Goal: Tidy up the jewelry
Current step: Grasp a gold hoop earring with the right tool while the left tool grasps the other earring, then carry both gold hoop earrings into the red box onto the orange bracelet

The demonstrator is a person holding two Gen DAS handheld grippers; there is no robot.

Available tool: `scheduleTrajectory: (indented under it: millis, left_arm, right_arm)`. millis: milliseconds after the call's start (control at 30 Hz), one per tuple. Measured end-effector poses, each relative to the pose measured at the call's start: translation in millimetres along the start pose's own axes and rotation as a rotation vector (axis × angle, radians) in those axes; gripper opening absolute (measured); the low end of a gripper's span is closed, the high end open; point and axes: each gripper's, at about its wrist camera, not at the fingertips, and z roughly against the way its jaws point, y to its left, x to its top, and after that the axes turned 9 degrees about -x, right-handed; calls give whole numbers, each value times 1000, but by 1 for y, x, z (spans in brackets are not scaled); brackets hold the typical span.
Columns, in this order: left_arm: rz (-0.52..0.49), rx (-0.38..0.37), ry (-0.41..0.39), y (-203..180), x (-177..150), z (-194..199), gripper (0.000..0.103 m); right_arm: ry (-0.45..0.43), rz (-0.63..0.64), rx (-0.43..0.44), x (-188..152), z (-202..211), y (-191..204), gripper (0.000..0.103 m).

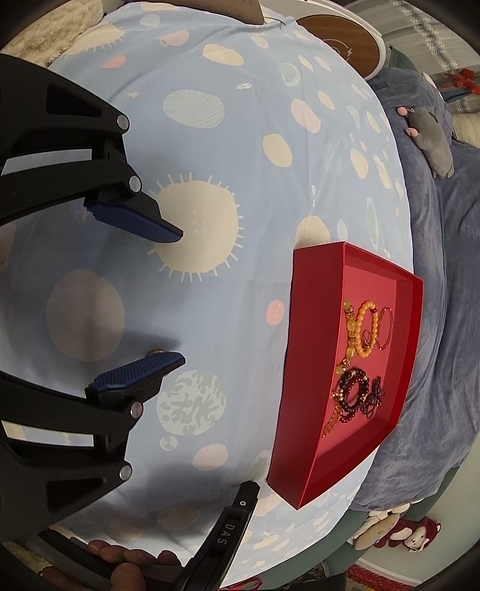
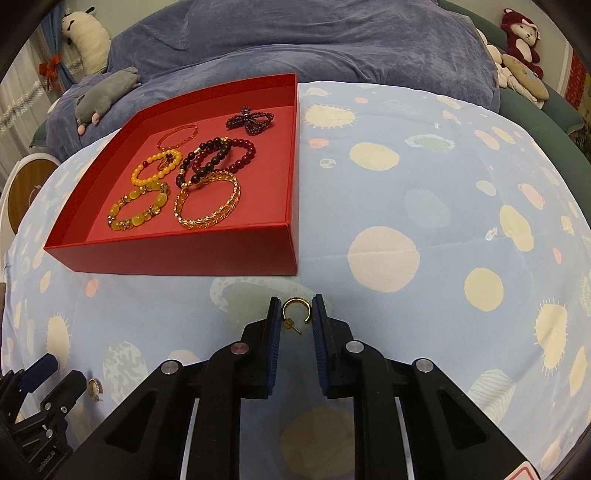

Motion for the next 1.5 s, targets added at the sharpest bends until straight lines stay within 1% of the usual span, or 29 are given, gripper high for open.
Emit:
scheduleTrajectory:
  millis: [400, 467, 500, 733, 833, 1033, 1100, 1500]
  left_arm:
    - [-50, -34, -1, -18, -8, 1, 58]
    - [-55, -35, 4, -19, -9, -1, 55]
    - [-54, -31, 7, -20, -10, -2, 53]
    - [-77, -8, -4, -25, -10, -5, 49]
    - [-84, 0, -7, -26, -9, -6, 43]
    - [-102, -4, 2, -32, -10, -6, 29]
    - [-103, -9, 4, -33, -10, -6, 21]
    - [-73, -36, 16, -33, -11, 0, 20]
  right_arm:
    - [42, -4, 66, -64, 41, 4, 16]
    - [44, -4, 72, -70, 44, 4, 16]
    - [44, -4, 73, -71, 45, 4, 16]
    - [43, -11, 78, -73, 47, 5, 16]
    - [38, -6, 74, -74, 47, 6, 16]
    - [38, -4, 81, -74, 48, 7, 16]
    - [39, -2, 83, -74, 49, 7, 16]
    - [37, 3, 121, -77, 60, 17, 16]
